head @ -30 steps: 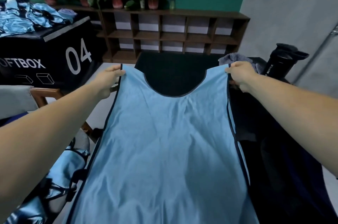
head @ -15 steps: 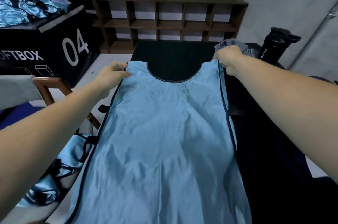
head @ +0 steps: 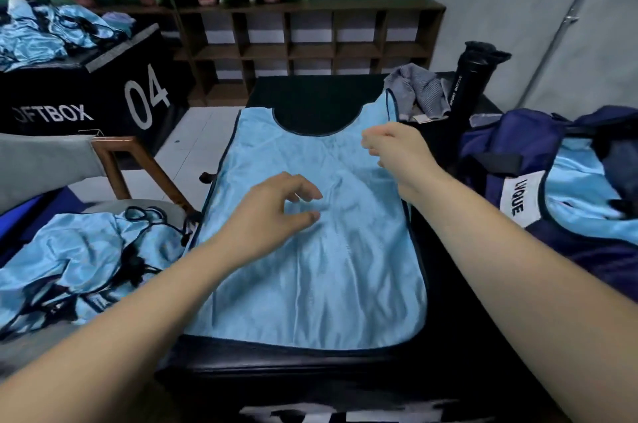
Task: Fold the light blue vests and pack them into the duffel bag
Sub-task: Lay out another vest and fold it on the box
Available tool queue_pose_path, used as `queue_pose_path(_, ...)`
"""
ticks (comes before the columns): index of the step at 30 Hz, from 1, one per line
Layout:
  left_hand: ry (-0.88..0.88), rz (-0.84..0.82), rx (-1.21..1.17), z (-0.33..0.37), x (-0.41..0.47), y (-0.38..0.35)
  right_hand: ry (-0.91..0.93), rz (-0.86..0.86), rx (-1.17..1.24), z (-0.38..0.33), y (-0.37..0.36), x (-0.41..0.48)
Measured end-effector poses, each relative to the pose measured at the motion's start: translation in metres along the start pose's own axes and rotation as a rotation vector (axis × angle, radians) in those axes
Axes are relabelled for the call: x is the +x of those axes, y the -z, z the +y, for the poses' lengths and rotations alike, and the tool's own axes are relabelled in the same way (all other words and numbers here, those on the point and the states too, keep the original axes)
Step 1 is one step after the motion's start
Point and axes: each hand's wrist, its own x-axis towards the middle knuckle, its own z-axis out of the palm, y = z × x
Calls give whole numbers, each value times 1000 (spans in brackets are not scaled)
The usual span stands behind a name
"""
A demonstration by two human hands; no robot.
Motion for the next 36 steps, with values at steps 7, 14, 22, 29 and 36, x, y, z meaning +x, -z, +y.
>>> queue_pose_path(7, -122, -74, 95, 1, -99, -13, 424, -191, -501, 59, 33, -120)
queue_pose_path(14, -102, -87, 244, -33, -159, 27, 821, -499, -814, 86, 72, -180)
queue_pose_path(22, -47, -241, 413, -44, -168, 54, 958, -599, -962, 93, 86, -183)
queue_pose_path(29, -74, -227, 477, -52, -152, 59, 971, -633, -1016, 86, 87, -176)
queue_pose_path(36, -74, -56, 356, -40, -114, 85, 851, -523, -868, 49, 88, -152)
